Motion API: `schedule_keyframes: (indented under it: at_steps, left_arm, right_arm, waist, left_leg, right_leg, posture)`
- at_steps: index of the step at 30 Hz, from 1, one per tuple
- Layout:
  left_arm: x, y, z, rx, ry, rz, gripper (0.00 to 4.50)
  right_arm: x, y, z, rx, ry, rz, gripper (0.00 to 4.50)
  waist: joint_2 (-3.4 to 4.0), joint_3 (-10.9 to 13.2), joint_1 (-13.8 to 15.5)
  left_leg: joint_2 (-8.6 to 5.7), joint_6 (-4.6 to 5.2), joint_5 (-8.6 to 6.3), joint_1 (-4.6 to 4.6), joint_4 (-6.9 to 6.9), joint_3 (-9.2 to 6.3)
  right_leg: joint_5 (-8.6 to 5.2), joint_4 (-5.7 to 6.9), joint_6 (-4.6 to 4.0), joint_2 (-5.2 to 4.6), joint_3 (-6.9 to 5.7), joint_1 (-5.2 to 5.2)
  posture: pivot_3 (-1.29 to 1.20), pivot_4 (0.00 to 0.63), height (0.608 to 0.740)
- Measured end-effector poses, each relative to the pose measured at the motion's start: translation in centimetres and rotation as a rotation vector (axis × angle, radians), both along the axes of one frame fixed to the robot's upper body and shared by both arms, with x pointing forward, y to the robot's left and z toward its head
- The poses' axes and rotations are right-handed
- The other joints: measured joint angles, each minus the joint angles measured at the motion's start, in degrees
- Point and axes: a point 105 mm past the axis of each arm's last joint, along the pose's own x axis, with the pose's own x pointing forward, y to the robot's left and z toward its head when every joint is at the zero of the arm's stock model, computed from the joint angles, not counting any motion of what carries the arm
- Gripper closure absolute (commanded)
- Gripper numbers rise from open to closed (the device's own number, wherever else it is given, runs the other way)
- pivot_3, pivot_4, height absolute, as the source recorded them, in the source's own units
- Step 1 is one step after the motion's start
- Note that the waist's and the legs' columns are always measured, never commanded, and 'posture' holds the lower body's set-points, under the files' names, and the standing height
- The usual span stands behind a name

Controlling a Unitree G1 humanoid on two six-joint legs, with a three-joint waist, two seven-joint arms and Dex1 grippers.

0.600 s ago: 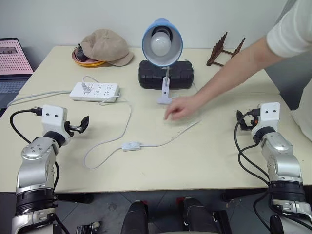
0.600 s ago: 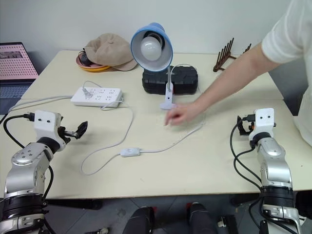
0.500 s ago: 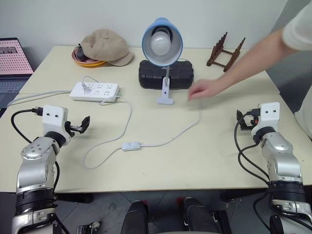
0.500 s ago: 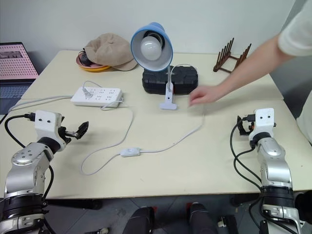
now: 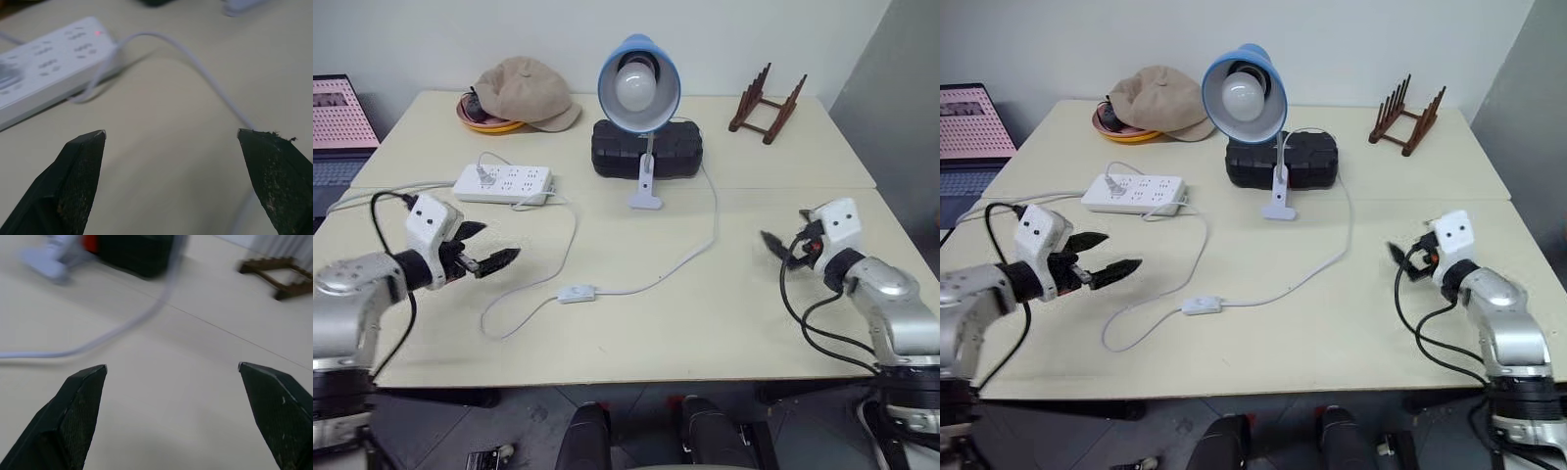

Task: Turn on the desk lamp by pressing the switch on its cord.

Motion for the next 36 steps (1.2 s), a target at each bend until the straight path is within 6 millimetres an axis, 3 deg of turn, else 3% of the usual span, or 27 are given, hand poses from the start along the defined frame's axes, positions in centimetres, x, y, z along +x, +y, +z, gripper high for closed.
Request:
schedule_keyframes:
  at_steps: [2,6,8,13,16,19,22,26,33,36]
  left_arm:
    - [-0.9,-1.4,0.2,0.017,0.060,-0.122,0.02]
    - [-2.8,-4.6,-2.2,0.060,0.232,-0.355,0.02]
    - [-2.9,-5.8,-3.2,0.091,0.258,-0.434,0.02]
    - [-1.7,-6.6,-5.2,0.175,0.253,-0.523,0.02]
    - [-0.7,-6.5,-7.5,0.238,0.279,-0.576,0.02]
    - [0.1,-6.5,-7.7,0.248,0.255,-0.607,0.02]
    - [0.8,-6.6,-8.0,0.242,0.238,-0.620,0.48]
    - [1.1,-6.4,-8.1,0.230,0.234,-0.614,1.58]
    - [1.0,-6.7,-8.0,0.224,0.245,-0.637,3.11]
    - [0.6,-6.7,-8.1,0.225,0.260,-0.656,3.40]
  right_arm:
    - [-2.2,2.1,0.4,0.014,0.078,0.187,0.00]
    - [-6.6,5.0,-0.2,0.011,0.270,0.455,0.00]
    - [-7.8,6.0,-0.2,0.025,0.312,0.521,0.00]
    - [-8.7,6.7,-0.6,0.029,0.351,0.548,0.00]
    - [-9.2,7.2,-1.1,0.039,0.351,0.528,0.00]
    - [-9.4,7.0,-1.5,0.040,0.355,0.492,0.00]
    - [-9.7,7.1,-1.7,0.049,0.356,0.476,0.00]
    - [-9.5,6.8,-1.7,0.052,0.346,0.447,0.00]
    - [-9.3,6.6,-1.4,0.053,0.327,0.438,0.00]
    - [-9.1,6.5,-1.5,0.062,0.325,0.420,0.00]
  waist:
    - [0.01,-0.02,-0.09]
    - [0.03,0.00,-0.04]
    - [0.02,-0.01,-0.01]
    - [0.00,-0.01,0.11]
    - [0.04,-0.06,0.76]
    - [0.02,-0.08,0.98]
    - [0.02,-0.10,1.08]
    - [0.00,-0.14,0.95]
    - [0.01,-0.14,0.90]
    - [0.01,-0.14,0.83]
  left_leg:
    - [0.02,0.01,-0.01,0.06,-0.04,0.00]
    - [0.03,0.01,0.00,0.02,-0.03,-0.01]
    - [0.04,0.01,0.00,0.02,0.03,-0.01]
    - [0.03,0.01,0.00,-0.03,0.12,0.01]
    - [0.01,0.01,0.00,-0.09,0.09,-0.01]
    - [-0.02,0.01,0.00,-0.13,0.12,-0.01]
    - [-0.02,0.01,0.00,-0.06,0.22,-0.02]
    - [-0.01,0.01,0.00,0.02,0.26,-0.02]
    - [-0.01,0.02,-0.01,-0.02,0.16,-0.02]
    - [0.00,0.02,-0.01,-0.02,0.16,-0.03]
  right_leg:
    - [-0.05,0.00,-0.07,0.00,-0.01,0.04]
    - [-0.07,-0.01,-0.11,0.01,-0.04,-0.01]
    - [-0.07,0.01,-0.11,0.02,-0.04,-0.01]
    - [-0.06,-0.01,-0.09,0.02,-0.01,-0.04]
    - [-0.07,0.02,-0.10,0.04,-0.04,-0.09]
    - [-0.06,0.00,-0.09,0.01,-0.03,-0.08]
    - [-0.05,0.02,-0.07,0.00,-0.03,0.02]
    - [-0.04,0.03,-0.06,0.00,-0.01,0.09]
    - [-0.06,0.01,-0.06,0.01,-0.04,0.07]
    - [-0.07,0.01,-0.06,0.02,-0.04,0.07]
  posture:
    - [0.00,0.150,0.740]
    - [0.00,0.150,0.740]
    - [0.00,0.150,0.740]
    - [0.00,0.150,0.740]
    - [0.00,0.150,0.740]
    - [0.00,0.150,0.740]
    - [0.00,0.150,0.740]
    - [0.00,0.150,0.740]
    - [0.00,0.150,0.740]
    - [0.00,0.150,0.740]
